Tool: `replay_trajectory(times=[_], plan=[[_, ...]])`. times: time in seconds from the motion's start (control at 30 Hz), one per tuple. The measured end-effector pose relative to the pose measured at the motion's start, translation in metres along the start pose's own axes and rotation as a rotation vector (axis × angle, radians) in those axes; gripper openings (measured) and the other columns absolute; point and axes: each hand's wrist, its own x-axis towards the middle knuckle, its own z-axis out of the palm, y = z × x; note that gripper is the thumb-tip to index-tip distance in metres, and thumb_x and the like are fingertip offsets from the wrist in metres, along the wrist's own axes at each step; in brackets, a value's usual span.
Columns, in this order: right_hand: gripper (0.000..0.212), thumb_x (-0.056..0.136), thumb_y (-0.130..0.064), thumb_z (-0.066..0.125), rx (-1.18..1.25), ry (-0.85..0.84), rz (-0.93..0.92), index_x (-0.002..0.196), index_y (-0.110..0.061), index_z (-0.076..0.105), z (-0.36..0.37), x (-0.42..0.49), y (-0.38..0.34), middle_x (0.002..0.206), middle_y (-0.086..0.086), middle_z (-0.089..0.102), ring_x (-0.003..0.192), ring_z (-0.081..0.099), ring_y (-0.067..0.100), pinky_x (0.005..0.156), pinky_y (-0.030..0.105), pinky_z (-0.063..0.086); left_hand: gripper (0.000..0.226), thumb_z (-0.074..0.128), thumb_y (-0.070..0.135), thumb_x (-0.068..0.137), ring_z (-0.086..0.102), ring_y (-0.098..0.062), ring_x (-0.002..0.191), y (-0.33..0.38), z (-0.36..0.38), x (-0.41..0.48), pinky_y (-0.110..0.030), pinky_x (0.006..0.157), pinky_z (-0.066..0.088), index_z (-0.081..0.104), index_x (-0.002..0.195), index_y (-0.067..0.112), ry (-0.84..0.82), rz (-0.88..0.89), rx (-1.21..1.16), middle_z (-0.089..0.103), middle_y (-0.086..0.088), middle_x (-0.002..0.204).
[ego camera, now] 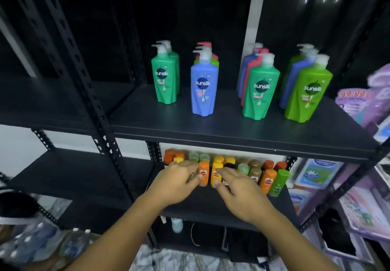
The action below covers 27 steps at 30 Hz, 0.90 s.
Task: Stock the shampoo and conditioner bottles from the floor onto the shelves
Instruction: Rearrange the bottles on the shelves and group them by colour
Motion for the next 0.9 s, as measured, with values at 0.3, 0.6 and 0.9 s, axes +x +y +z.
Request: replay_trajectory(times=[0.3,0.6,0.9], plan=[[0.053,0.105,-0.049,0.037,-0.015,0.073,-0.136,0.150,-0.022,0.046,-0.059,0.087,-0.015,0.151,-0.004,0.049,0.139,0.042,0.018,0.115,0.037,0.035,0.050,0.049,0.048,0.104,0.048,-0.015,0.139,-0.010,-0.079,0.040,-0.037,0.118,0.036,0.055,0.146,0.022,0.175,-0.088,0.059,0.056,0.004,0.150],[0.055,0.103,-0.048,0.042,-0.030,-0.062,-0.145,0.147,-0.015,0.049,-0.038,0.177,-0.045,0.150,0.003,0.050,0.136,0.046,0.023,0.111,0.041,0.041,0.054,0.050,0.052,0.101,0.055,-0.020,0.131,-0.067,-0.101,0.094,-0.041,0.106,0.048,0.057,0.143,0.020,0.115,-0.224,0.058,0.058,0.000,0.146],[0.058,0.106,-0.043,0.040,-0.118,-0.039,-0.120,0.153,-0.010,0.041,0.002,0.228,-0.041,0.160,0.006,0.038,0.147,0.032,0.024,0.121,0.036,0.026,0.059,0.045,0.050,0.106,0.026,-0.022,0.154,-0.134,-0.086,0.131,-0.041,0.127,0.019,0.043,0.155,0.019,0.016,-0.168,-0.004,0.033,-0.006,0.166]])
